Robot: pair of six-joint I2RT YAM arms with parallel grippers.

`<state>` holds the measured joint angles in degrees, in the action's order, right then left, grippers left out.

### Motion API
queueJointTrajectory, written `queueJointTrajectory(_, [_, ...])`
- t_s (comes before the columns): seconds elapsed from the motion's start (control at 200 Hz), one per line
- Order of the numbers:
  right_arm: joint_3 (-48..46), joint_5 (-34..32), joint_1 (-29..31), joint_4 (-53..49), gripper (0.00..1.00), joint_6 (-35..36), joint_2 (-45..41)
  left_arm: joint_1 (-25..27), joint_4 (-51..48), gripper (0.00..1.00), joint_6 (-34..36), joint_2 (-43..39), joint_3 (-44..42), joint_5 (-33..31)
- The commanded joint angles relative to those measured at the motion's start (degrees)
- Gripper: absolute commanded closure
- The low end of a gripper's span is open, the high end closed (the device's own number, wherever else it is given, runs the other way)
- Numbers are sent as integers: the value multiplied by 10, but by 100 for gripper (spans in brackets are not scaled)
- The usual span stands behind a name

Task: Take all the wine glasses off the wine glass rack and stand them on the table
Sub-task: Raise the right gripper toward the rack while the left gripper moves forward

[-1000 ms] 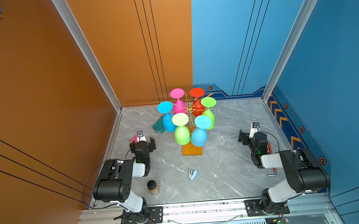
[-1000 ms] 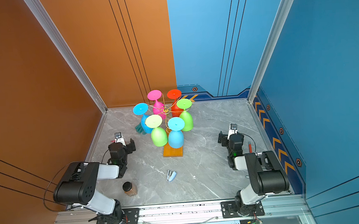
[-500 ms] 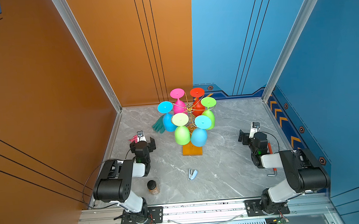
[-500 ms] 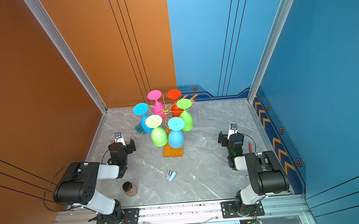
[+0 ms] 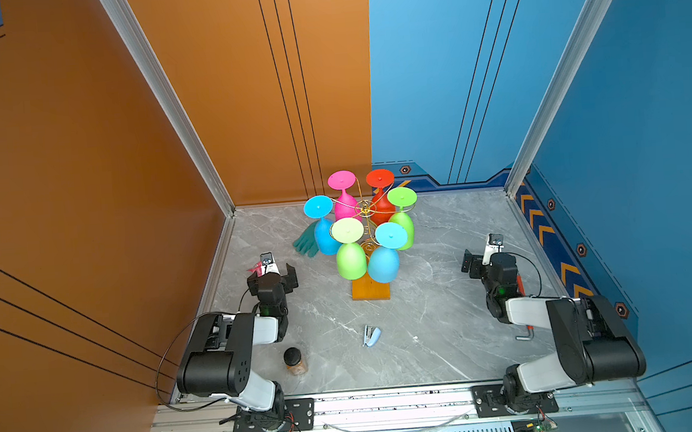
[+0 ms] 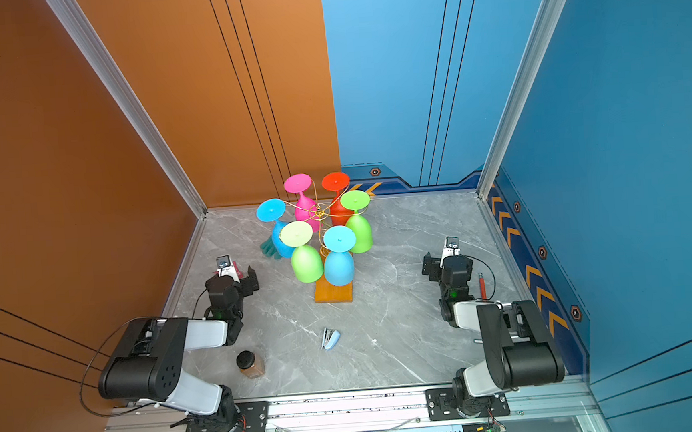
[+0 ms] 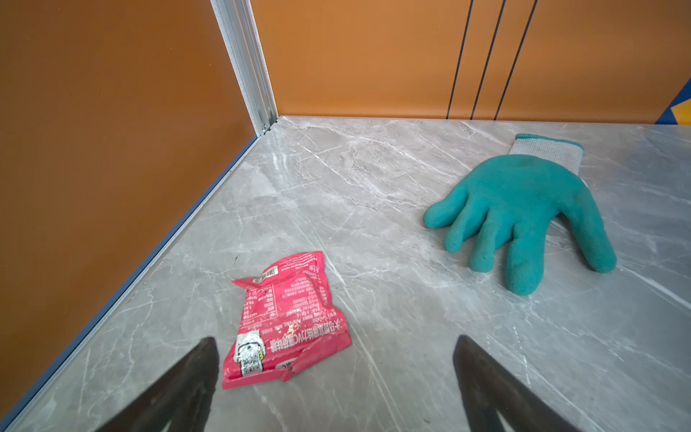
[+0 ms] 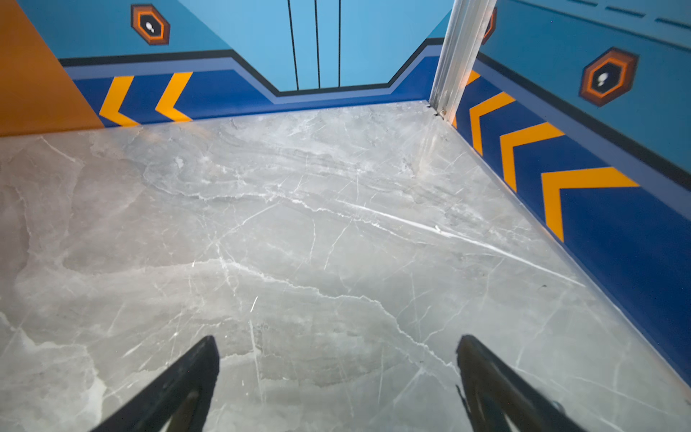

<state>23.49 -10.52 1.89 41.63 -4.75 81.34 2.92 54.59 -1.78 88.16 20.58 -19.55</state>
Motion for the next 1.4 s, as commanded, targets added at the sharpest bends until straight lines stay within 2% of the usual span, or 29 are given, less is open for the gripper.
queueJointTrajectory(0.0, [42, -36, 0, -120, 0, -27, -57, 1, -3, 2, -3, -5, -2, -8])
queueJointTrajectory(0.235, [105, -2, 12, -296, 0, -57, -136, 0, -34, 2, 4, -13, 12, 5])
queueJointTrajectory(0.536, [200, 51, 17, -486, 1, -97, -186, 6, -250, 2, -20, -137, 74, -29])
queueJointTrajectory(0.706, [263, 121, 16, -581, 2, -122, -204, 9, -396, 2, -64, -201, 127, -37])
queueJointTrajectory(0.896, [326, 247, 16, -648, 4, -170, -209, 26, -549, 2, -111, -285, 176, -6])
queueJointTrajectory(1.111, [373, 393, 18, -666, 10, -234, -206, 44, -734, 2, -115, -360, 254, 36])
queueJointTrajectory(1.171, [382, 428, 21, -665, 14, -253, -205, 43, -770, 2, -104, -373, 273, 62])
queueJointTrajectory(1.291, [404, 497, 22, -666, 19, -282, -204, 44, -811, 2, -80, -398, 293, 155])
queueJointTrajectory(1.397, [420, 530, 32, -659, 23, -310, -203, 43, -830, 2, -71, -425, 295, 208])
